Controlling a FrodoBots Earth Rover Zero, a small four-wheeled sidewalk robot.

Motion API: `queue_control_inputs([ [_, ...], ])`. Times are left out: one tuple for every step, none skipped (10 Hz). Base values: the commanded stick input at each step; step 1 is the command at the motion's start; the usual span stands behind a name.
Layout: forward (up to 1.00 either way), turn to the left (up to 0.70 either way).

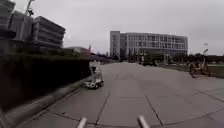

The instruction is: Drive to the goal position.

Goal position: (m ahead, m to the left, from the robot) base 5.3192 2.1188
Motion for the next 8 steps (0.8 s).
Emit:
queue_control_inputs([
  [0.70,-0.04],
  [0.70,-0.20],
  [0.70,-0.30],
  [0.70,-0.35],
  [0.70,-0.35],
  [0.70,-0.35],
  [0.70,-0.16],
  [0.70,0.00],
])
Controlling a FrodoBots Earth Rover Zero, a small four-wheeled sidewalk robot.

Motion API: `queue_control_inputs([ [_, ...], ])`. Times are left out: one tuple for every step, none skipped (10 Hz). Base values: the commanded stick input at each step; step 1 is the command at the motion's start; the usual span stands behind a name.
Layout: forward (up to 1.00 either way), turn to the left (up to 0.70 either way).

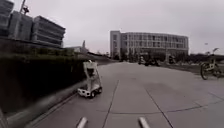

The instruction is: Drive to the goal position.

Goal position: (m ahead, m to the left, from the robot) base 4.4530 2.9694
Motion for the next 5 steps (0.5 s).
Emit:
queue_control_inputs([
  [0.70,0.00],
  [0.70,0.00],
  [0.70,0.00],
  [0.70,0.00],
  [0.70,0.00],
])
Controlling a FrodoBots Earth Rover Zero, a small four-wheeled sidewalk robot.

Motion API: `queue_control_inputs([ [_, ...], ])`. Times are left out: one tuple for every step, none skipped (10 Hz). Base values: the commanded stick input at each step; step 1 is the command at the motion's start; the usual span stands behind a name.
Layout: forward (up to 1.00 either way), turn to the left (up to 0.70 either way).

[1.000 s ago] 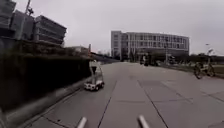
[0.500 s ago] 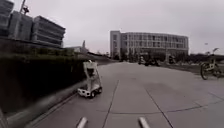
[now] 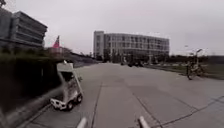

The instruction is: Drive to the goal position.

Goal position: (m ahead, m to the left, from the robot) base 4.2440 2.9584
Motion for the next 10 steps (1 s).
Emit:
queue_control_inputs([
  [0.70,0.00],
  [0.70,0.00],
  [0.70,0.00],
  [0.70,0.00],
  [0.70,0.00],
  [0.70,0.00],
  [0.70,0.00],
  [0.70,0.00],
  [0.70,0.00],
  [0.70,0.00],
])
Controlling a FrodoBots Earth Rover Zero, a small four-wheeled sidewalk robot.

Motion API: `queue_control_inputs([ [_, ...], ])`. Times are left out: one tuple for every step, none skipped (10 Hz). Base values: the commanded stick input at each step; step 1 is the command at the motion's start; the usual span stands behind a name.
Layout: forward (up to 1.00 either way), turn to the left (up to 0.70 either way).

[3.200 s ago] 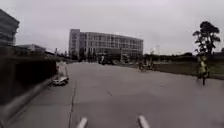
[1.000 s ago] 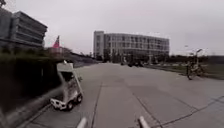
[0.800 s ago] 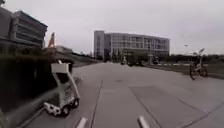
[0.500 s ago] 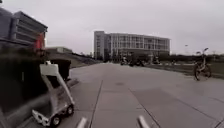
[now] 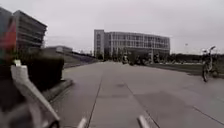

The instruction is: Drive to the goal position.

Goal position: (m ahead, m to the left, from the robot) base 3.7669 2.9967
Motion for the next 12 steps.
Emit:
queue_control_inputs([
  [0.70,0.00],
  [0.70,0.00],
  [0.70,0.00],
  [0.70,0.00],
  [0.70,0.00],
  [0.70,0.16],
  [0.70,0.33],
  [0.70,0.35],
  [0.70,0.11],
  [0.70,0.00],
  [0.70,0.00],
  [0.70,0.00],
])
